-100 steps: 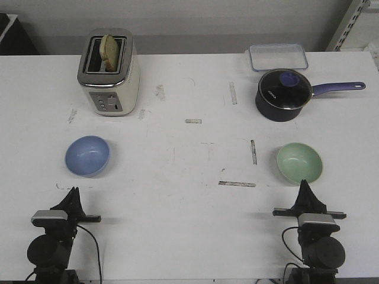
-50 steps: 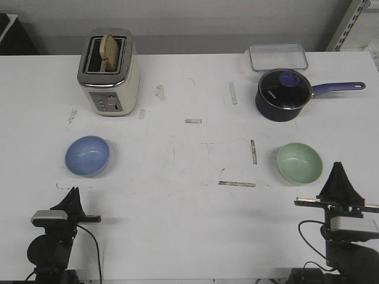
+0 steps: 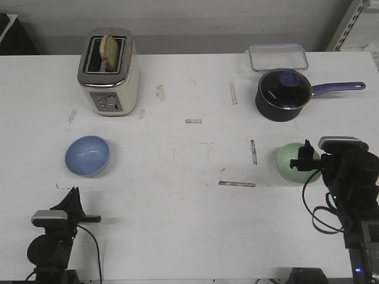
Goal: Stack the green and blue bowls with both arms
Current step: 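Reach the right gripper down to the rim of the pale green bowl and grasp it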
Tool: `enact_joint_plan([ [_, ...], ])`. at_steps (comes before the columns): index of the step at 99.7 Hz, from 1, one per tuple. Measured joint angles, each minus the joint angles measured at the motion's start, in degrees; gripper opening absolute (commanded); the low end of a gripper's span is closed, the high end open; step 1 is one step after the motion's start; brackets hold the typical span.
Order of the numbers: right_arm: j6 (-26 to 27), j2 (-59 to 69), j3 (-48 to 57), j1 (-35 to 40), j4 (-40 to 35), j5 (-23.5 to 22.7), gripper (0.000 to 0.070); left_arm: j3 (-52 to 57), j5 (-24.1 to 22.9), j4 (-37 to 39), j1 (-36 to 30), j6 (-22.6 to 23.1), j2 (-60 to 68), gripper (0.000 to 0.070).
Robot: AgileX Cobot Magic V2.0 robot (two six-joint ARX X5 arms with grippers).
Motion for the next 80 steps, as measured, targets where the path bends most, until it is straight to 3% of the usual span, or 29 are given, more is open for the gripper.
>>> enact_joint_plan([
  [23, -6.0, 11.7, 0.0, -8.9, -7.4, -2.6, 0.0486, 0.0, 0.0, -1.3, 0.0, 0.0, 0.0, 0.0002],
  [40, -8.2, 20.4, 0.0, -13.3, -6.2, -6.0, 0.0485, 0.0, 0.0, -1.3, 0.0, 0.0, 0.0, 0.0002],
  [60, -8.9, 29.8, 0.0, -14.3, -4.0, -6.3, 0.0473, 0.0, 0.0, -1.3, 0.0, 0.0, 0.0, 0.0002],
  [68, -8.9, 33.0, 0.0, -14.3, -3.3, -6.3, 0.0366, 0.0, 0.0, -1.3, 0.0, 0.0, 0.0, 0.0002],
  [80, -8.9, 35.1, 0.0, -14.3, -3.2, -6.9, 0.01, 0.0, 0.0, -1.3, 0.0, 0.0, 0.0, 0.0002],
])
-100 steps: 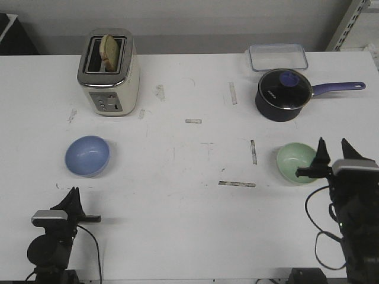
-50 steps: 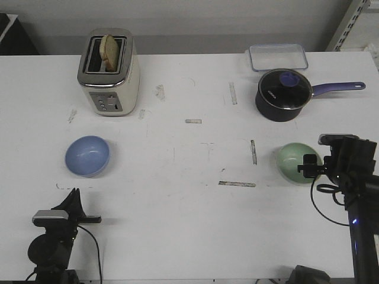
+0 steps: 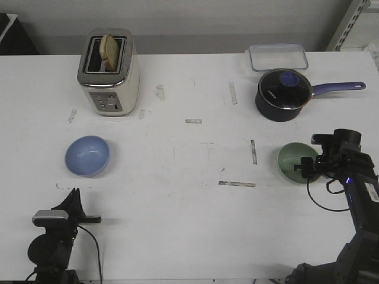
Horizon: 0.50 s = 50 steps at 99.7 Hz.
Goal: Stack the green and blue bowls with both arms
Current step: 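Reach the right gripper down to the rim of the pale green bowl and grasp it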
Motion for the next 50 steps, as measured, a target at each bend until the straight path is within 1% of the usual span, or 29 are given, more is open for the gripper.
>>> enact_joint_plan([
  [4, 0.0, 0.0, 0.0, 0.0, 0.1, -0.3, 0.0032, 0.0, 0.0, 0.0, 0.0, 0.0, 0.0, 0.0002],
  [7, 0.0, -0.1, 0.0, 0.0, 0.1, -0.6, 0.0005, 0.0, 0.0, 0.0, 0.0, 0.0, 0.0, 0.0002],
  [18, 0.2, -0.5, 0.7, -0.1, 0.8, -1.9, 0.0005, 0.0, 0.0, 0.0, 0.0, 0.0, 0.0, 0.0002],
  [38, 0.2, -1.3, 1.0, 0.1, 1.0, -2.1, 0.0005, 0.0, 0.0, 0.0, 0.0, 0.0, 0.0, 0.0002],
  [50, 0.2, -2.8, 3.1, 1.7, 0.2, -1.0, 0.0005, 0.0, 0.0, 0.0, 0.0, 0.0, 0.0, 0.0002],
])
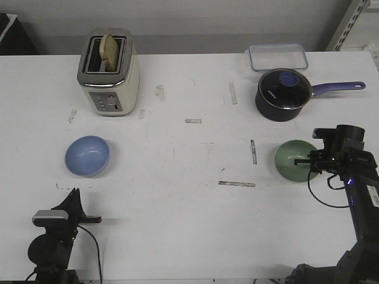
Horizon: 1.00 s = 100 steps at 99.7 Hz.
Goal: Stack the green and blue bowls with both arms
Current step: 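Reach the right gripper down to the rim of the pale green bowl and grasp it, then lift the green bowl with the right gripper and set it down mid-table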
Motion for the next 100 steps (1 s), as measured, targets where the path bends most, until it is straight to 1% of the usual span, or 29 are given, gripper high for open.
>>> enact_joint_plan([
  [8, 0.5, -1.7, 2.9, 1.9, -1.0, -0.4, 0.0005, 0.0, 0.0, 0.0, 0.0, 0.0, 0.0, 0.0002],
  [16, 2.1, -3.7, 6.8, 4.9, -1.1, -2.9, 0.0005, 0.0, 0.0, 0.0, 0.0, 0.0, 0.0, 0.0002],
  [33, 8.1, -5.7, 13.9, 16.1, 0.4, -11.3, 0.0005, 0.0, 0.0, 0.0, 0.0, 0.0, 0.0, 0.0002],
  [43, 10.6, -5.6, 14.2, 24.0, 1.8, -13.8, 0.0005, 0.0, 0.0, 0.0, 0.0, 0.0, 0.0, 0.0002],
  [59, 12.0, -3.0, 14.2, 36.5, 4.4, -14.0, 0.0005, 0.0, 0.0, 0.0, 0.0, 0.0, 0.0, 0.0002],
  [72, 12.0, 2.5, 14.2, 43.5, 5.0, -12.7, 0.0005, 0.0, 0.0, 0.0, 0.0, 0.0, 0.0, 0.0002],
  [86, 12.0, 9.1, 14.1, 46.2, 5.4, -9.0, 0.0005, 0.0, 0.0, 0.0, 0.0, 0.0, 0.0, 0.0002],
  [100, 12.0, 14.3, 14.1, 46.4, 6.8, -8.7, 0.0005, 0.0, 0.0, 0.0, 0.0, 0.0, 0.0, 0.0002],
])
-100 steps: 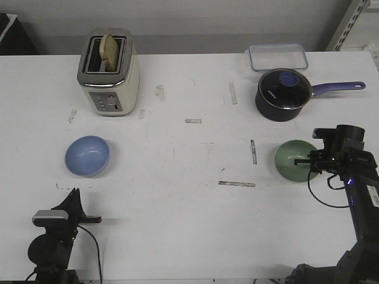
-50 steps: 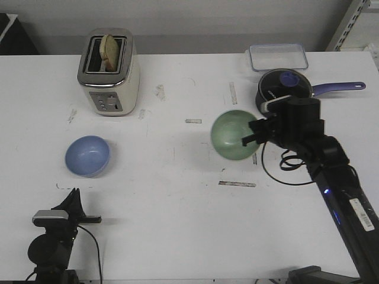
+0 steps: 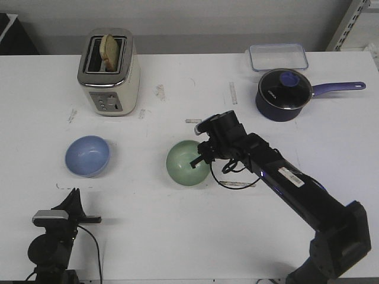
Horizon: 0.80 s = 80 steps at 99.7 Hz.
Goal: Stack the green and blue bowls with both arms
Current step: 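Lift the green bowl with the right gripper and set it down mid-table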
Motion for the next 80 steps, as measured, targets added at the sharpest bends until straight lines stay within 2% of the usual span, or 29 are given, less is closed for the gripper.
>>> enact_joint_plan([
  [43, -0.1, 3.8, 0.0, 0.0, 1.1, 0.1, 0.0023, 0.0, 0.0, 0.0, 0.0, 0.0, 0.0, 0.0002],
  [47, -0.1, 3.8, 0.0, 0.0, 1.1, 0.1, 0.0078, 0.0, 0.0, 0.0, 0.0, 0.0, 0.0, 0.0002],
  [52, -0.1, 3.8, 0.0, 0.0, 1.1, -0.1, 0.0199, 0.0, 0.0, 0.0, 0.0, 0.0, 0.0, 0.0002],
  [55, -0.1, 3.8, 0.0, 0.0, 1.2, -0.2, 0.0296, 0.0, 0.0, 0.0, 0.0, 0.0, 0.0, 0.0002],
  [64, -0.1, 3.8, 0.0, 0.0, 1.2, -0.5, 0.0454, 0.0, 0.0, 0.0, 0.0, 0.0, 0.0, 0.0002],
  [70, -0.1, 3.8, 0.0, 0.0, 1.2, -0.5, 0.0511, 0.0, 0.0, 0.0, 0.0, 0.0, 0.0, 0.0002],
  [80, -0.1, 3.7, 0.1, -0.1, 1.1, -0.5, 0.0515, 0.0, 0.0, 0.0, 0.0, 0.0, 0.0, 0.0002],
])
